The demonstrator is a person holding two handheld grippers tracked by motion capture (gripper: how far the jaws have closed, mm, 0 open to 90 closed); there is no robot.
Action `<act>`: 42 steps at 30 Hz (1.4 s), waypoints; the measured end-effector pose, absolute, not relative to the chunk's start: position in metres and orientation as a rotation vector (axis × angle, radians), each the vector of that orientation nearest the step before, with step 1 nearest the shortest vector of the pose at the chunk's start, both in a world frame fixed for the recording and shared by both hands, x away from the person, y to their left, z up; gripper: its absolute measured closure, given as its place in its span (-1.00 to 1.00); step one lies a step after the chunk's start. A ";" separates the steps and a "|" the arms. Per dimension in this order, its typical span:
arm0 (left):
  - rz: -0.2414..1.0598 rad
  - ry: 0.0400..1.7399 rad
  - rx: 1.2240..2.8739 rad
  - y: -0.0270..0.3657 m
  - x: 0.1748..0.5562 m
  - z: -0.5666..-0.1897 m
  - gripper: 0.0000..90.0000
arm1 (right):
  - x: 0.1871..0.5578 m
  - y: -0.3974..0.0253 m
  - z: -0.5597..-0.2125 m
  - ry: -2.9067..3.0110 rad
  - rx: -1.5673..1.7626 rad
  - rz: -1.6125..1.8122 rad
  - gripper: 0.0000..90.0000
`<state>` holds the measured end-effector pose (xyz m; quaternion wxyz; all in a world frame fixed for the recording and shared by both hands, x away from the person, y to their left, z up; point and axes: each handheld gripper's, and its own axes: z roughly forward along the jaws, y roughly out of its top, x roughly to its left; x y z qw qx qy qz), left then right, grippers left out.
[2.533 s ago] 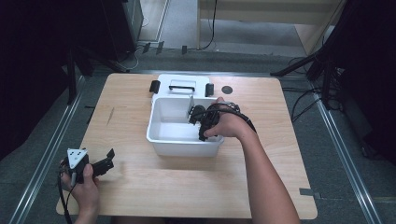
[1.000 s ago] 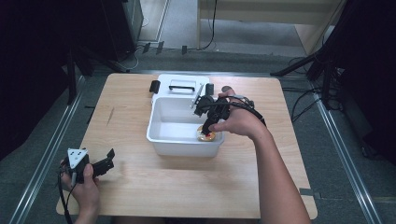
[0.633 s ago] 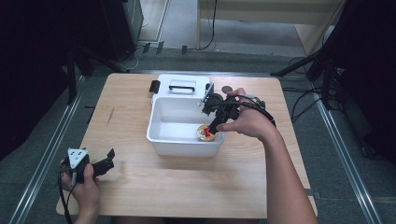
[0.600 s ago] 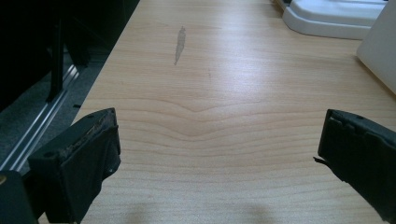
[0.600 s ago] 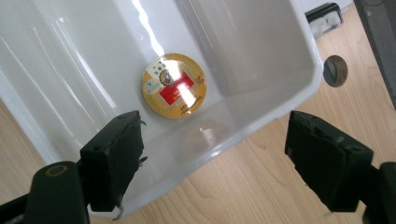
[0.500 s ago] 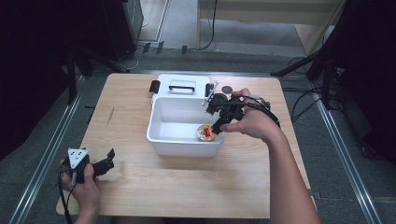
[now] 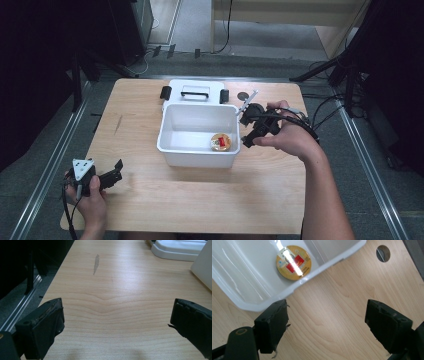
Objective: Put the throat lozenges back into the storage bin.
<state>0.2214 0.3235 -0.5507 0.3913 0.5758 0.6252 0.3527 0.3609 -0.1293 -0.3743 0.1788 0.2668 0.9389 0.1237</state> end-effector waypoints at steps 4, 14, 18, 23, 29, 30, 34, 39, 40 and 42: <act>0.894 1.589 1.462 0.324 0.221 -0.551 -1.00 | 0.357 -0.140 -0.377 2.647 0.787 0.355 -0.57; 0.893 1.588 1.461 0.324 0.221 -0.551 -1.00 | 0.350 -0.164 -0.389 2.628 0.867 0.389 -0.59; 0.889 1.588 1.462 0.324 0.221 -0.551 -1.00 | 0.347 -0.174 -0.397 2.615 0.906 0.407 -0.60; 0.891 1.587 1.462 0.324 0.221 -0.551 -1.00 | 0.343 -0.187 -0.409 2.605 0.951 0.433 -0.62; 0.892 1.586 1.463 0.324 0.221 -0.551 -1.00 | 0.338 -0.203 -0.420 2.577 1.009 0.484 -0.62; 0.892 1.585 1.463 0.324 0.221 -0.551 -1.00 | 0.337 -0.206 -0.422 2.572 1.019 0.494 -0.62; 0.892 1.585 1.465 0.324 0.221 -0.551 -1.00 | 0.333 -0.217 -0.431 2.543 1.060 0.534 -0.62; 0.893 1.584 1.465 0.324 0.221 -0.551 -1.00 | 0.325 -0.233 -0.445 2.494 1.141 0.572 -0.63; 0.893 1.585 1.465 0.324 0.221 -0.551 -1.00 | 0.323 -0.236 -0.448 2.482 1.151 0.581 -0.63; 0.894 1.584 1.466 0.324 0.221 -0.551 -1.00 | 0.318 -0.241 -0.452 2.458 1.177 0.603 -0.67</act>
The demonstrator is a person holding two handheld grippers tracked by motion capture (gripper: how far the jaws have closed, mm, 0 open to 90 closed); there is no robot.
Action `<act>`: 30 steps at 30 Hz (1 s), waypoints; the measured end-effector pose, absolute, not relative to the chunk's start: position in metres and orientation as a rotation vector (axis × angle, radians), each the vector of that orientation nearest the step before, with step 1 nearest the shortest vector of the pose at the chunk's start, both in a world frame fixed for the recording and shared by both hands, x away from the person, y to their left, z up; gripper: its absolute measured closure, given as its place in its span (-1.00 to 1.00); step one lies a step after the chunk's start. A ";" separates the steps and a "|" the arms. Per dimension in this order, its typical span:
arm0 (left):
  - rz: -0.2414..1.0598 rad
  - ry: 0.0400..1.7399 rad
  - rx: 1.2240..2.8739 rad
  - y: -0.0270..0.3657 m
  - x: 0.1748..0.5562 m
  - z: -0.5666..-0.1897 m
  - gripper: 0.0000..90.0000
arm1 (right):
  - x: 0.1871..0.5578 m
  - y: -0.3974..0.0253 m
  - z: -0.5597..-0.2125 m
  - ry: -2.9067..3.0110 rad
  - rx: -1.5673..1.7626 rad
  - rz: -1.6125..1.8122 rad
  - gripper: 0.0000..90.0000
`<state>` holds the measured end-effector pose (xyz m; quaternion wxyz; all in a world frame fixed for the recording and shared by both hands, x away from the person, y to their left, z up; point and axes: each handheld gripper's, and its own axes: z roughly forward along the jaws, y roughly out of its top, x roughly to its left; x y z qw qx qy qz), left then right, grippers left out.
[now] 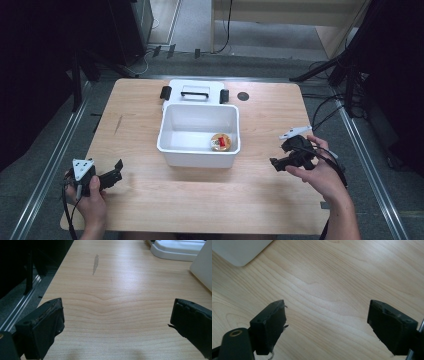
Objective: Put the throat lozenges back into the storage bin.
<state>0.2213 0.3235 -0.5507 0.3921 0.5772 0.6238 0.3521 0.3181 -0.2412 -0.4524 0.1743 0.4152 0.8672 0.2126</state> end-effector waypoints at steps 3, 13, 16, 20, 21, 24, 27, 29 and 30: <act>0.895 1.583 1.468 0.323 0.221 -0.551 -1.00 | 0.312 -0.247 -0.457 2.439 1.193 0.645 -0.71; 0.896 1.583 1.467 0.323 0.221 -0.551 -1.00 | 0.288 -0.269 -0.477 2.336 1.268 0.728 -1.00; 0.897 1.583 1.467 0.323 0.221 -0.551 -1.00 | 0.281 -0.277 -0.485 2.296 1.301 0.758 -1.00; 0.898 1.583 1.467 0.323 0.221 -0.551 -1.00 | 0.272 -0.286 -0.496 2.246 1.335 0.805 -1.00; 0.898 1.583 1.466 0.323 0.221 -0.551 -1.00 | 0.269 -0.289 -0.498 2.236 1.338 0.823 -1.00; 0.899 1.582 1.468 0.323 0.221 -0.551 -1.00 | 0.261 -0.297 -0.504 2.204 1.347 0.872 -1.00; 0.900 1.582 1.468 0.323 0.221 -0.551 -1.00 | 0.254 -0.306 -0.510 2.173 1.372 0.915 -1.00; 0.901 1.582 1.467 0.323 0.221 -0.551 -1.00 | 0.249 -0.312 -0.514 2.149 1.388 0.941 -1.00; 0.901 1.581 1.467 0.323 0.221 -0.551 -1.00 | 0.245 -0.316 -0.517 2.133 1.402 0.958 -1.00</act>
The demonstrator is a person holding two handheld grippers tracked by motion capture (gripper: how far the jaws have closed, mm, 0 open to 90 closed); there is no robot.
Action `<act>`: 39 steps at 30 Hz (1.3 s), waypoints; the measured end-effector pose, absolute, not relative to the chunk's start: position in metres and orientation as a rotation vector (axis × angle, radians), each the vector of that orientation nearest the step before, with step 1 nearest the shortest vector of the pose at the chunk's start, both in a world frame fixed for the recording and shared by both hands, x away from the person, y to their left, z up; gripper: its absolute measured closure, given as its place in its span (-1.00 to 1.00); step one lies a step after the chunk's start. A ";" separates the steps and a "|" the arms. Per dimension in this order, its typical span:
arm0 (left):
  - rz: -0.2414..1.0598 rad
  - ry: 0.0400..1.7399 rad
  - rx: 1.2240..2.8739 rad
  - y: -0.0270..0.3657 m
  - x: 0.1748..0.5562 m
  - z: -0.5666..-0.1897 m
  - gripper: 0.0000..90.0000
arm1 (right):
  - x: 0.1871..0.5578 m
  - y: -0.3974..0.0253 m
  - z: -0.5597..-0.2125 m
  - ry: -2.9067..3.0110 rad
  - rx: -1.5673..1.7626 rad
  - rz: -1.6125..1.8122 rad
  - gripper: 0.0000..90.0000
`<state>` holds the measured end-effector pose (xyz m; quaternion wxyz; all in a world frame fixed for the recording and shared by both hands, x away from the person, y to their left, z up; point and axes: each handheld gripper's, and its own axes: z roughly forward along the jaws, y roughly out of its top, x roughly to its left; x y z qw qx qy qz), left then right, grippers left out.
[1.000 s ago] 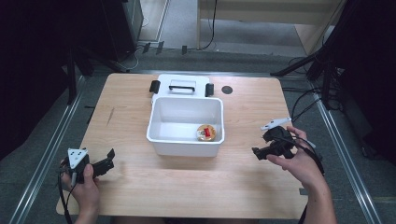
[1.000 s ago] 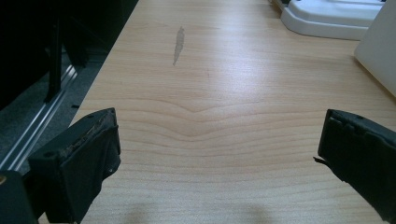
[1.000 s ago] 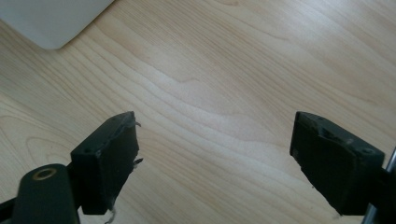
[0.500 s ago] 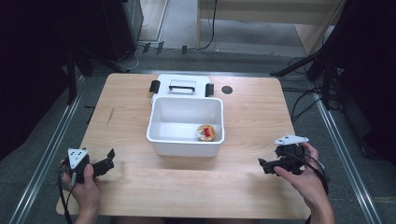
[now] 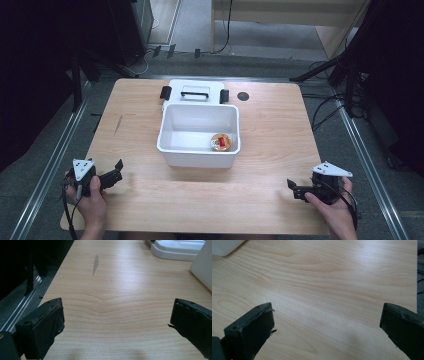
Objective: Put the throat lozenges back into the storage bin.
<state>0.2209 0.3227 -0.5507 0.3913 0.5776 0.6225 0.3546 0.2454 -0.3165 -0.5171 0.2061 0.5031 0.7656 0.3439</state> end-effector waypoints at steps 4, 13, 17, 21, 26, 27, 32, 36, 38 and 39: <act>0.903 1.578 1.469 0.323 0.221 -0.551 -1.00 | 0.235 -0.332 -0.525 2.083 1.428 0.999 -1.00; 0.903 1.582 1.473 0.322 0.221 -0.551 -1.00 | 0.229 -0.356 -0.533 1.897 1.541 1.103 -1.00; 0.901 1.581 1.478 0.322 0.221 -0.551 -1.00 | 0.232 -0.362 -0.534 1.803 1.586 1.117 -1.00; 0.886 1.578 1.481 0.322 0.221 -0.551 -1.00 | 0.236 -0.360 -0.540 1.723 1.630 1.106 -0.93; 0.870 1.582 1.467 0.324 0.222 -0.551 -1.00 | 0.240 -0.351 -0.546 1.710 1.606 1.045 -0.88; 0.869 1.583 1.467 0.324 0.222 -0.551 -1.00 | 0.241 -0.351 -0.546 1.709 1.611 1.051 -0.87; 0.862 1.581 1.469 0.324 0.222 -0.551 -1.00 | 0.242 -0.351 -0.547 1.733 1.620 1.056 -0.85; 0.849 1.587 1.472 0.324 0.223 -0.551 -1.00 | 0.245 -0.352 -0.548 1.737 1.658 1.037 -0.79; 0.845 1.589 1.469 0.325 0.223 -0.551 -1.00 | 0.246 -0.352 -0.548 1.738 1.670 1.028 -0.78; 0.843 1.589 1.466 0.325 0.223 -0.551 -1.00 | 0.246 -0.352 -0.548 1.737 1.672 1.024 -0.77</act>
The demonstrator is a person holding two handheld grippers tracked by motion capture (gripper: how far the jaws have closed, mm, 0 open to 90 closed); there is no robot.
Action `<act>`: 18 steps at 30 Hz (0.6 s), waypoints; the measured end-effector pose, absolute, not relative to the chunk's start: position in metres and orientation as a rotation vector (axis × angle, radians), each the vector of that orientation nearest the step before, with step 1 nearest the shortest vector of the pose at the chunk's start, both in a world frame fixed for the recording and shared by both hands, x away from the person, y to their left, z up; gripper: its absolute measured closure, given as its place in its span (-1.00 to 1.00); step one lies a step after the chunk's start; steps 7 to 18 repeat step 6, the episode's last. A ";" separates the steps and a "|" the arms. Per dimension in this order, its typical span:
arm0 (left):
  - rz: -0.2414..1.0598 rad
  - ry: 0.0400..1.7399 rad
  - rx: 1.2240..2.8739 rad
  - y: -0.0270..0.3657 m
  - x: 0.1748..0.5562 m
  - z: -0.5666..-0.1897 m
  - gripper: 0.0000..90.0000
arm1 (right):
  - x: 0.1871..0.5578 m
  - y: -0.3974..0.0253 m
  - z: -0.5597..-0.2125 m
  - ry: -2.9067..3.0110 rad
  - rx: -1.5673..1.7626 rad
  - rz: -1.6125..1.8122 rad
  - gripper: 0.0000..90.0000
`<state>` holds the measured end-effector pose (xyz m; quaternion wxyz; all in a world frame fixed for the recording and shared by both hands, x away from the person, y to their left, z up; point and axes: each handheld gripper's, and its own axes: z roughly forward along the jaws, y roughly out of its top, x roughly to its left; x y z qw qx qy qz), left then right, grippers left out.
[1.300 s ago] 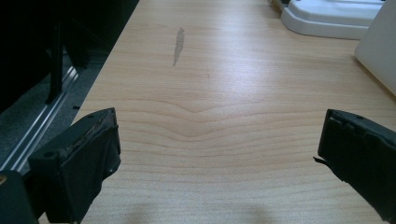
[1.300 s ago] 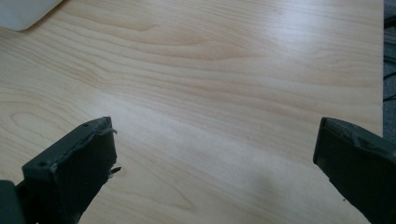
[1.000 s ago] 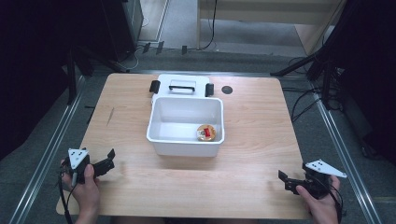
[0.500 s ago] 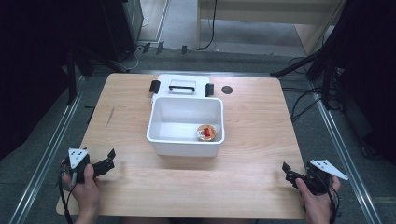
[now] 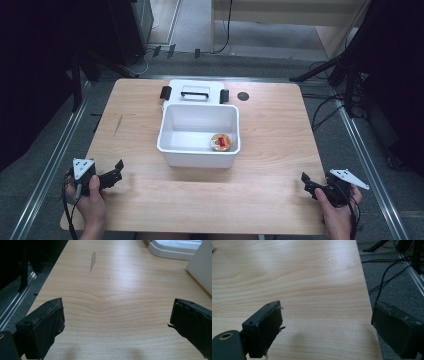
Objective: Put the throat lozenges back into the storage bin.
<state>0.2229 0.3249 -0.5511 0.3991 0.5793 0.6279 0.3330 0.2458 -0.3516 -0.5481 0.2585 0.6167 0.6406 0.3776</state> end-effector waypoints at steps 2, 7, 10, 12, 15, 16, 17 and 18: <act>0.840 1.590 1.471 0.325 0.223 -0.551 -1.00 | 0.246 -0.351 -0.548 1.740 1.669 1.019 -0.75; 0.836 1.591 1.475 0.326 0.223 -0.551 -1.00 | 0.247 -0.350 -0.548 1.745 1.672 1.006 -0.72; 0.836 1.591 1.475 0.326 0.223 -0.551 -1.00 | 0.247 -0.350 -0.548 1.745 1.672 1.006 -0.72; 0.836 1.591 1.475 0.326 0.223 -0.551 -1.00 | 0.247 -0.350 -0.548 1.745 1.672 1.006 -0.72; 0.836 1.591 1.475 0.326 0.223 -0.551 -1.00 | 0.247 -0.350 -0.548 1.745 1.672 1.006 -0.72; 0.836 1.591 1.475 0.326 0.223 -0.551 -1.00 | 0.247 -0.350 -0.548 1.745 1.672 1.006 -0.72; 0.836 1.591 1.475 0.326 0.223 -0.551 -1.00 | 0.247 -0.350 -0.548 1.745 1.672 1.006 -0.72; 0.836 1.591 1.475 0.326 0.223 -0.551 -1.00 | 0.247 -0.350 -0.548 1.745 1.672 1.006 -0.72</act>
